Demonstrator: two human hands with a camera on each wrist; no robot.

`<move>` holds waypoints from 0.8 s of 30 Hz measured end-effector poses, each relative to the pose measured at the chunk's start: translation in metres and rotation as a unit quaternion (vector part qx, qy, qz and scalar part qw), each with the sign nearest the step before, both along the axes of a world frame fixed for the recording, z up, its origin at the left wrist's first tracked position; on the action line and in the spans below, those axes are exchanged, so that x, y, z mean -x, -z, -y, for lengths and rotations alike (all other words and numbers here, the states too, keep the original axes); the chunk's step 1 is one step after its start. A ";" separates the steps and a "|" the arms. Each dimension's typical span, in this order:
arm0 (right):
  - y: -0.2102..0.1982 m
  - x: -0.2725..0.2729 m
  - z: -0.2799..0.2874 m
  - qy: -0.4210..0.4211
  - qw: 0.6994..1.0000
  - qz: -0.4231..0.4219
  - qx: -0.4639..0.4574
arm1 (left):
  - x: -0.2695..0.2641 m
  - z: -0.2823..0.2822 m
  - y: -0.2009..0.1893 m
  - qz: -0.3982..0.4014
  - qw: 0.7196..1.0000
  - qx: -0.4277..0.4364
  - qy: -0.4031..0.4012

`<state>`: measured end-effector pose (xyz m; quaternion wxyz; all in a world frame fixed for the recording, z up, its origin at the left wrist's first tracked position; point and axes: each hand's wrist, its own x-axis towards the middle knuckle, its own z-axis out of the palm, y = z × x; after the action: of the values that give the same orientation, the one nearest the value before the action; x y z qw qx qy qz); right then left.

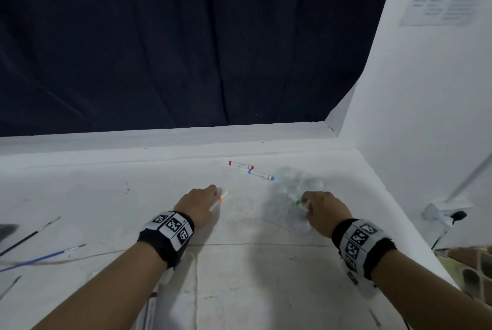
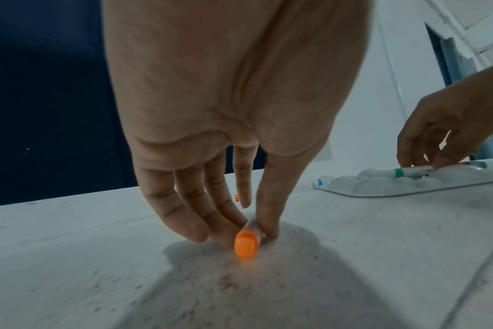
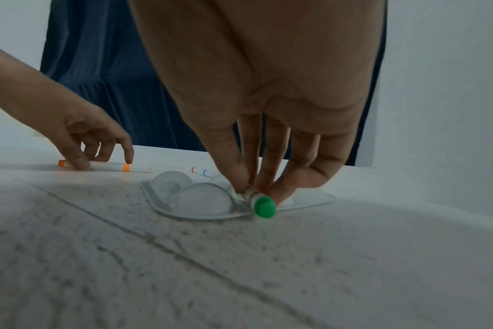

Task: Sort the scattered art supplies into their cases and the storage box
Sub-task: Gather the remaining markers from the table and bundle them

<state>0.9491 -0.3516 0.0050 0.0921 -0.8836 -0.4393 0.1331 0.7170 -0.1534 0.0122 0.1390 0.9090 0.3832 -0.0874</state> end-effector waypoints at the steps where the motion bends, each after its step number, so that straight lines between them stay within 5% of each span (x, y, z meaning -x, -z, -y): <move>1: -0.002 -0.001 0.000 -0.006 1.000 -0.005 0.003 | 0.001 0.002 -0.003 0.011 1.000 0.009 -0.014; 6: -0.007 0.003 0.001 -0.056 0.996 -0.043 -0.056 | 0.019 0.023 -0.023 0.162 0.980 0.081 -0.084; 13: -0.031 0.053 0.003 -0.090 0.946 -0.225 -0.213 | 0.078 0.086 -0.067 0.396 0.884 0.202 -0.146; 18: -0.040 0.108 0.003 -0.103 0.899 -0.351 -0.240 | 0.129 0.110 -0.069 0.457 0.828 0.269 -0.182; 24: -0.033 0.172 0.000 -0.122 0.887 -0.396 -0.201 | 0.185 0.111 -0.040 0.456 0.815 0.290 -0.208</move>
<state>0.7771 -0.3512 0.0382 0.4177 -0.6593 -0.4878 0.3911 0.5323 -0.2649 0.0520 0.5700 0.6611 0.4125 0.2608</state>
